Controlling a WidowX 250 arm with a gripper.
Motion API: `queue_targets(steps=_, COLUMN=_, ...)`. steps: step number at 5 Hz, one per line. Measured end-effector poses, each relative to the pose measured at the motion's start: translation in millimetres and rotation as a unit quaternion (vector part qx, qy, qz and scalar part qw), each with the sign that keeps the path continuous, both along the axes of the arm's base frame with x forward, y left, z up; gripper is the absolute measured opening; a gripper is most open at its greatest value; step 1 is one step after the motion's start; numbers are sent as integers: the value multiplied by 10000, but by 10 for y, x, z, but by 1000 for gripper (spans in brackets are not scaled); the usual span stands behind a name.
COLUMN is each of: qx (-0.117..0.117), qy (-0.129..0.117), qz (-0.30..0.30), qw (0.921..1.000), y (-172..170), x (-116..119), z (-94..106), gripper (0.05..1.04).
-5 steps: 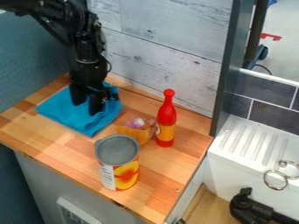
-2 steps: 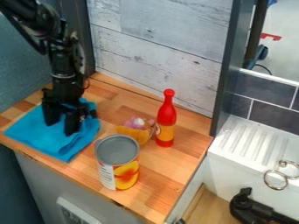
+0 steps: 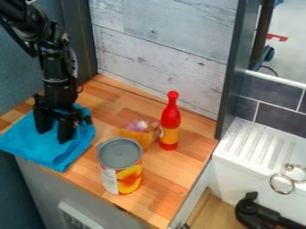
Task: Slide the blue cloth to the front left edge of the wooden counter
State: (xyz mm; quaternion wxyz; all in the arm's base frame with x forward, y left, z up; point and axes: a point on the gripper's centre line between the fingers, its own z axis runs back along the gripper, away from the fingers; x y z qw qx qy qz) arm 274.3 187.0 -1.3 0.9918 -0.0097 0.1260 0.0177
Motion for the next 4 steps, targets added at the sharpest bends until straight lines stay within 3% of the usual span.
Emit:
queue_targets(steps=2, qx=-194, qy=-204, qz=-95, qw=9996, y=-28, x=227, z=38, gripper=1002)
queue_targets(steps=3, qx=-44, qy=235, qz=-238, qw=9994, y=-240, x=259, z=129, gripper=1001)
queue_targets(steps=4, qx=389, qy=337, qz=-311, qw=9982, y=-433, x=285, z=563, gripper=1001)
